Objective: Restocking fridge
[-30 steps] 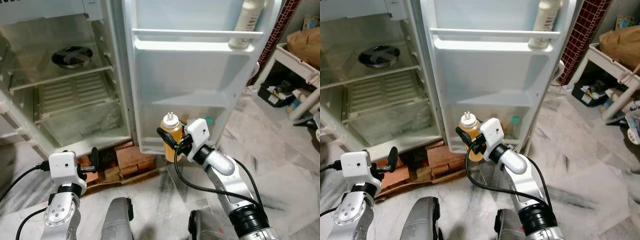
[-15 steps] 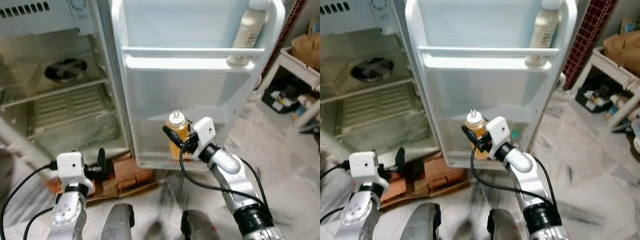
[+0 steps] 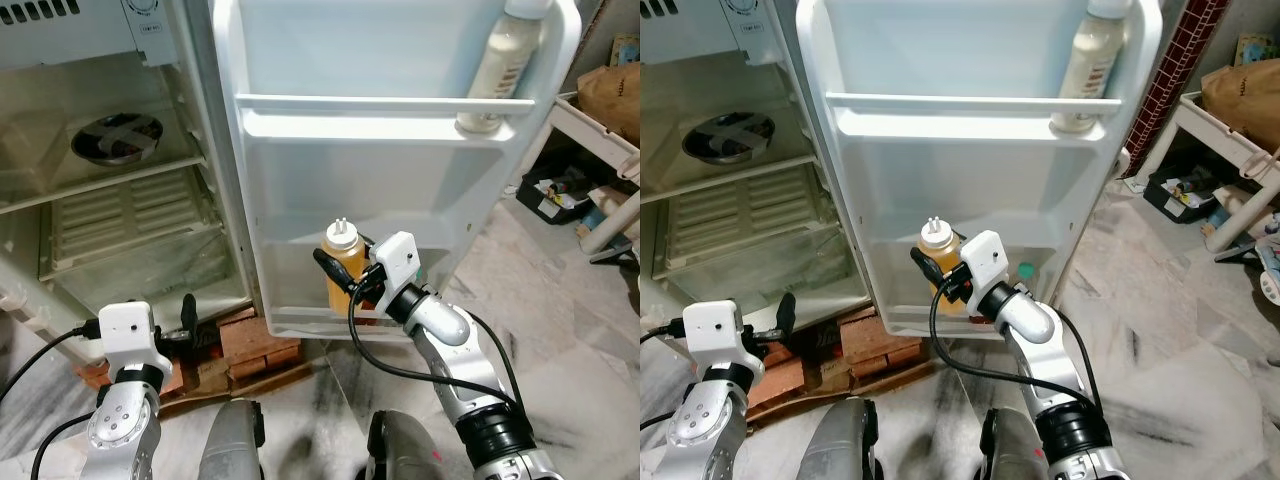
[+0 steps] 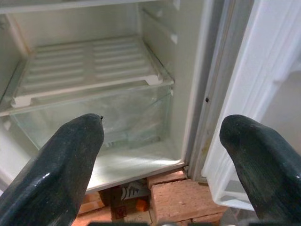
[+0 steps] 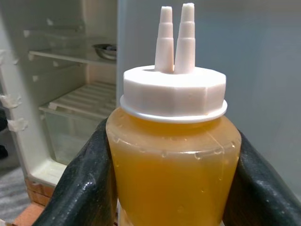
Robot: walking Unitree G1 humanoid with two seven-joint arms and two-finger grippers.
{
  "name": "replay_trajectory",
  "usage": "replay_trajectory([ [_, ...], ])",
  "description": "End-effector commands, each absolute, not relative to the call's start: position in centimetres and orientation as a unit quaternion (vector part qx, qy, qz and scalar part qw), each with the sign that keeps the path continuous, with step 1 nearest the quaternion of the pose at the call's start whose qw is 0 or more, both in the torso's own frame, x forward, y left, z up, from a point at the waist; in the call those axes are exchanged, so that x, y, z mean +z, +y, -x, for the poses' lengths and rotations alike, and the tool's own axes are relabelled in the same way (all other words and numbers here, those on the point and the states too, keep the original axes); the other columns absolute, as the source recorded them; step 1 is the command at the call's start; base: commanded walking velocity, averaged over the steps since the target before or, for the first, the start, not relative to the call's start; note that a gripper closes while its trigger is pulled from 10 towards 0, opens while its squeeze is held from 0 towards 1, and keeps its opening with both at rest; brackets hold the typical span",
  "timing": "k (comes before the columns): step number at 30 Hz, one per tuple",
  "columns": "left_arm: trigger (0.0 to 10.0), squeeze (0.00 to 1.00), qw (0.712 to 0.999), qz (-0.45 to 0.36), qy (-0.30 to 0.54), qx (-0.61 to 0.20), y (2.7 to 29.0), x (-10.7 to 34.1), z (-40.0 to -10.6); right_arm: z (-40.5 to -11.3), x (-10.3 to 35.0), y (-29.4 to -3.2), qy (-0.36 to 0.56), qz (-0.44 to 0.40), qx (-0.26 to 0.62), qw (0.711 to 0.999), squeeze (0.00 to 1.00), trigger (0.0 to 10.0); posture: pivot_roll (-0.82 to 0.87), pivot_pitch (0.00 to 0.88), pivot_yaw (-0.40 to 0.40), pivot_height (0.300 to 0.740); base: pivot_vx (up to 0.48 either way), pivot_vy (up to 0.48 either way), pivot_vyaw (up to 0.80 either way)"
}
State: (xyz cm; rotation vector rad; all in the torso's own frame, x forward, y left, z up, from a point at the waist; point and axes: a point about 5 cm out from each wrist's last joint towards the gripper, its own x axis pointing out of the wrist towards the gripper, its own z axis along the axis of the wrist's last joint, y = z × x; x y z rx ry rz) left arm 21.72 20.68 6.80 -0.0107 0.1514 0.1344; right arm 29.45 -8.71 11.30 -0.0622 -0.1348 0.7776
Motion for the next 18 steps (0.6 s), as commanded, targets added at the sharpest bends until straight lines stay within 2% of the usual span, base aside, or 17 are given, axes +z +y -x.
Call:
replay_trajectory([
  [1,10.0,0.0,0.994,-0.001,0.081,0.067,20.7,6.8,-21.7,-29.4,11.3,-8.6,-0.069,0.028,0.382,0.921,0.0,10.0,0.04,0.062,-0.003,0.586,0.0,0.0,0.0],
  [11,10.0,0.0,0.994,-0.005,0.082,0.072,20.7,6.8,-21.7,-29.4,11.3,-8.5,-0.072,0.026,0.383,0.921,0.0,10.0,0.04,0.063,-0.001,0.521,0.0,0.0,0.0],
  [15,10.0,0.0,0.993,-0.032,0.078,0.089,21.2,7.0,-21.3,-29.4,11.4,-8.4,-0.075,0.03,0.381,0.921,0.0,10.0,0.04,0.065,-0.003,0.521,0.0,0.0,0.0],
  [18,10.0,0.0,0.992,-0.08,0.071,0.06,21.1,7.2,-20.3,-29.6,11.4,-8.1,-0.077,0.031,0.384,0.92,0.0,10.0,0.05,0.08,-0.009,0.521,0.0,0.0,0.0],
])
